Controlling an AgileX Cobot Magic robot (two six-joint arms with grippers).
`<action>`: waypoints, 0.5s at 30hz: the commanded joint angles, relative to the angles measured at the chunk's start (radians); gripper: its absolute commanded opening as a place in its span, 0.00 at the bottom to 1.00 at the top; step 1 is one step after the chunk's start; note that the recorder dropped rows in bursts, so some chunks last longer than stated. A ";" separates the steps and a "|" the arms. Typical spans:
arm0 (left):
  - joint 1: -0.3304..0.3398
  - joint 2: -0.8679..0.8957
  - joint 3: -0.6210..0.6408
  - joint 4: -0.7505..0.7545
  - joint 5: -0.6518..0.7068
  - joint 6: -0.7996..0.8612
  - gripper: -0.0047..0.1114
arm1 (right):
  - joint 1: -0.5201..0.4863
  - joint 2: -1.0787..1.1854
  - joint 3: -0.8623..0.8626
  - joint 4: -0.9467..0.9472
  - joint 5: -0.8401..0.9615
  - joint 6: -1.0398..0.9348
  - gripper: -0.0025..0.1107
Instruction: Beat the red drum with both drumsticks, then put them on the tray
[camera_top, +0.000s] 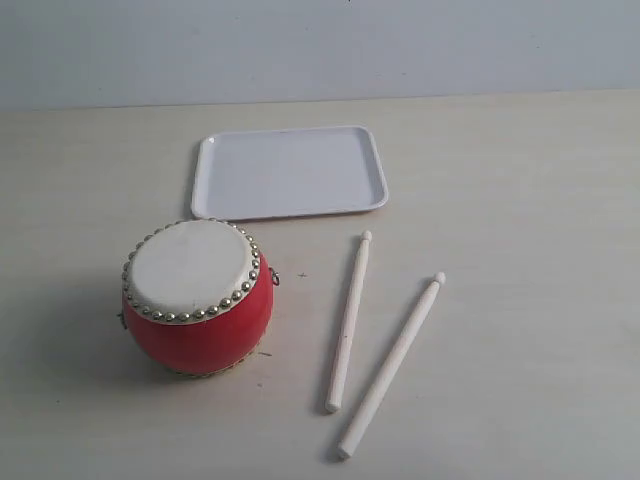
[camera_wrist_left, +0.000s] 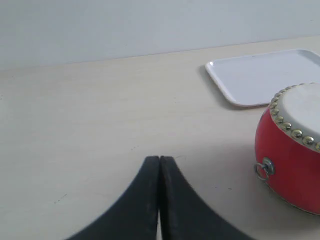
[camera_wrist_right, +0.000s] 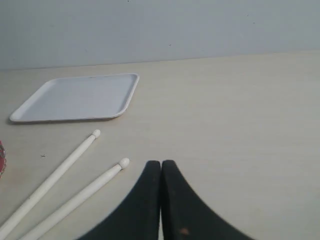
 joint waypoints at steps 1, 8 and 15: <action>0.004 -0.006 -0.003 -0.005 -0.002 -0.002 0.04 | -0.005 -0.007 0.005 0.000 -0.003 -0.005 0.02; 0.004 -0.006 -0.003 0.025 -0.002 -0.002 0.04 | -0.005 -0.007 0.005 0.000 -0.003 -0.005 0.02; 0.004 -0.006 -0.003 0.025 -0.004 -0.002 0.04 | -0.005 -0.007 0.005 0.000 -0.003 -0.005 0.02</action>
